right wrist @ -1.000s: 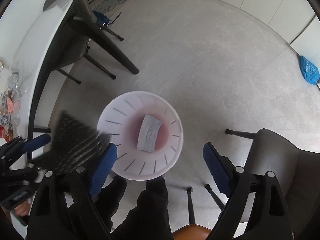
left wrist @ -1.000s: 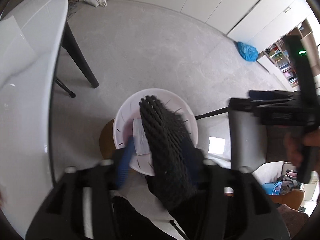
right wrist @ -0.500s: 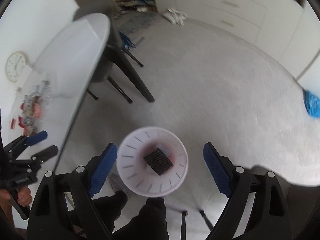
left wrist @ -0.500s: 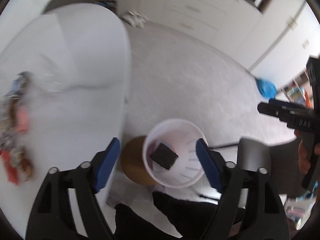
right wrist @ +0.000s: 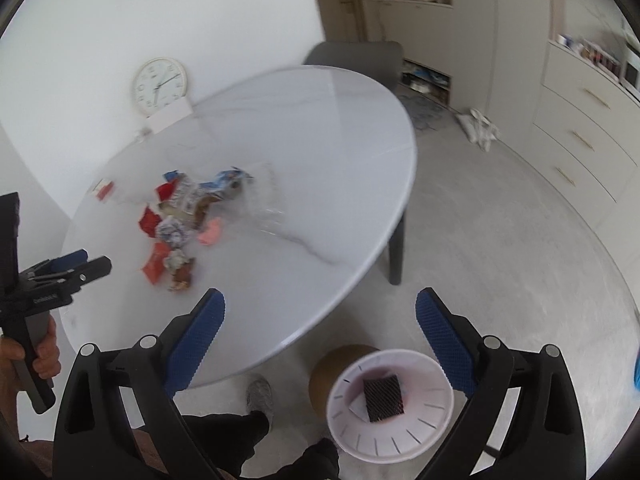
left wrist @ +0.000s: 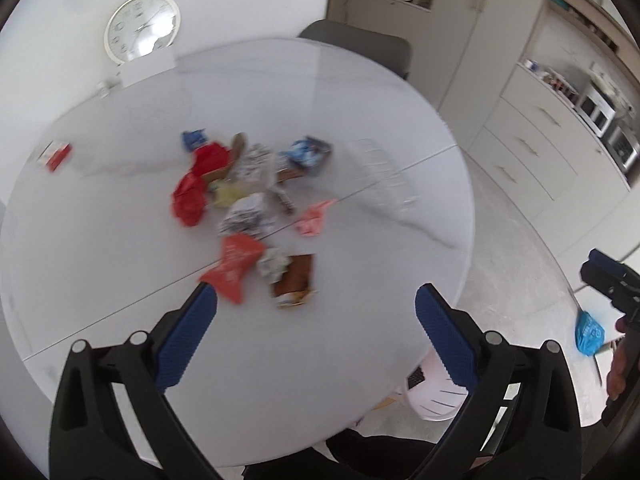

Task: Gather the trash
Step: 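Grasp the red snack wrapper with the left tool, then drop the brown wrapper into the bin with the right tool while the left tool drops the red wrapper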

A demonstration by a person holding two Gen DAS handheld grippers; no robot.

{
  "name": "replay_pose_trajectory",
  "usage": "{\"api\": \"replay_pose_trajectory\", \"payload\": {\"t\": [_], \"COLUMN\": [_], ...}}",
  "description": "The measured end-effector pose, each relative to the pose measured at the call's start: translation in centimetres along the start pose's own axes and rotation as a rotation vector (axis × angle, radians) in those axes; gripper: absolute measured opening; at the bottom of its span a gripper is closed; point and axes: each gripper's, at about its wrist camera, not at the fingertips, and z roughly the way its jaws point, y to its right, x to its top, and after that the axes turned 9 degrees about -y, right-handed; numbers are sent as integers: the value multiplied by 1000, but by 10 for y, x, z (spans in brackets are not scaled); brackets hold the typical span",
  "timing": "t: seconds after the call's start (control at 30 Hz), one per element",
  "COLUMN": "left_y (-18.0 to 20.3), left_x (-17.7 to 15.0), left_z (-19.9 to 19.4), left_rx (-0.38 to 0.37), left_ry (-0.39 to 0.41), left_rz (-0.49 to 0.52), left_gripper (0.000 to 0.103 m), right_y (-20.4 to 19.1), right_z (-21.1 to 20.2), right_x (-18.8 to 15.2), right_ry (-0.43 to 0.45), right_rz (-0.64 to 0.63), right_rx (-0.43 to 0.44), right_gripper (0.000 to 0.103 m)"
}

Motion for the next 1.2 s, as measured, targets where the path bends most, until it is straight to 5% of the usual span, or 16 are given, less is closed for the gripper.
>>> {"api": "replay_pose_trajectory", "payload": {"t": [0.27, 0.43, 0.7, 0.87, 1.2], "left_y": [-58, -65, -68, -76, -113], "left_x": [10, 27, 34, 36, 35], "left_z": [44, 93, 154, 154, 109], "left_rx": [-11, -21, -89, -160, -207], "left_ry": [-64, -126, -243, -244, -180], "left_rz": [64, 210, 367, 406, 328], "left_gripper": [95, 94, 58, 36, 36], "right_y": [-68, -101, -138, -166, -203], "right_z": [20, 37, 59, 88, 195], "right_x": [21, 22, 15, 16, 19], "right_ry": [-16, -47, -81, -111, -246], "right_rz": [-25, 14, 132, 118, 110], "right_rx": [38, 18, -18, -28, -15], "right_gripper": [96, 96, 96, 91, 78]}}
